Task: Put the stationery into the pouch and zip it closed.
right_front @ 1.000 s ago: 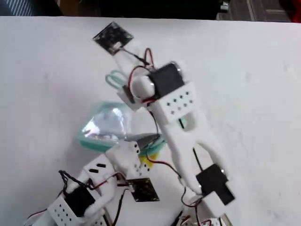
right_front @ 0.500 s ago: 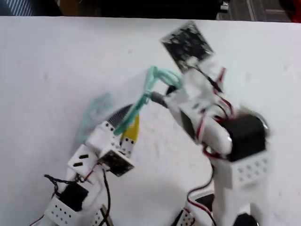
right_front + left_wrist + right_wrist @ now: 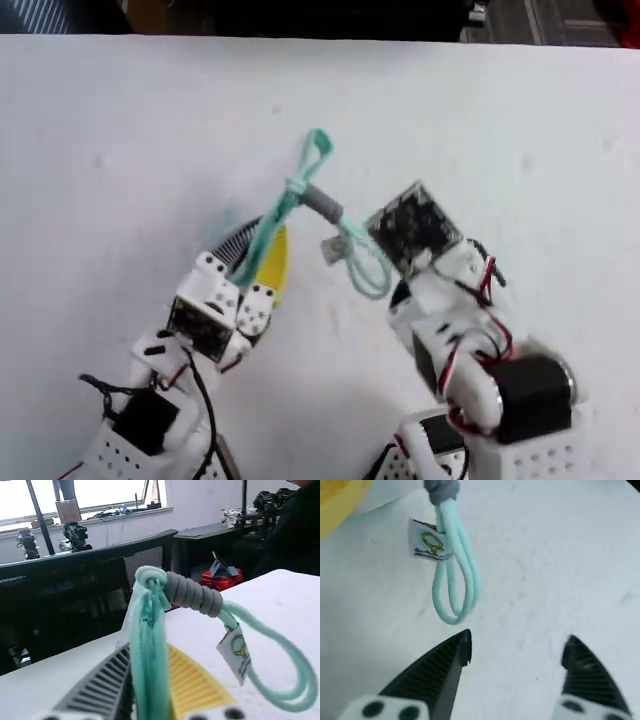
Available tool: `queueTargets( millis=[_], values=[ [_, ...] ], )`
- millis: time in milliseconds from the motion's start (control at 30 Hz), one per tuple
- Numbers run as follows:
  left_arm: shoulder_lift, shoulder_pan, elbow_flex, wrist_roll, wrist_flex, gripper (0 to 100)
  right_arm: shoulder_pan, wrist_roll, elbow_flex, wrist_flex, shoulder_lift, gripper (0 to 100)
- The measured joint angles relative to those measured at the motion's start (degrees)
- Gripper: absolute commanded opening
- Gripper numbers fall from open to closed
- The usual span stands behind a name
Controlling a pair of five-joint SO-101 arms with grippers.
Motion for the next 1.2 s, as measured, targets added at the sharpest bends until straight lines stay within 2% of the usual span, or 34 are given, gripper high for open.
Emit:
queueTargets(
  millis=[200, 367, 467, 633, 733, 933, 1200],
  values=[
    [0.00, 7.12, -6.77, 0.26, 10.29, 2, -0.09, 4.48, 1.23, -0.09, -14.59, 28.1],
    [0.00, 9.85, -7.56, -0.09, 11.69, 2, -0.35, 3.96, -2.64, -3.34, -17.14, 27.2],
    [-0.26, 10.46, -5.71, -3.60, 10.20, 2, -2.46, 1.49, -7.38, -3.60, -13.01, 27.2],
    [-0.53, 10.90, -2.99, -7.47, 7.03, 2, -14.07, -0.18, -16.35, -0.70, 1.58, 27.2],
    [-0.53, 10.90, -2.99, -8.35, 6.95, 2, -18.20, -1.05, -21.71, -0.18, 10.90, 27.2],
    [-0.53, 10.90, -2.99, -8.35, 6.95, 2, -18.81, -4.13, -24.97, -0.18, 23.12, 27.2],
    [-0.62, 9.05, -2.99, -8.35, 6.95, 2, -17.67, -4.13, -25.32, -0.18, 25.14, 27.2]
  ],
)
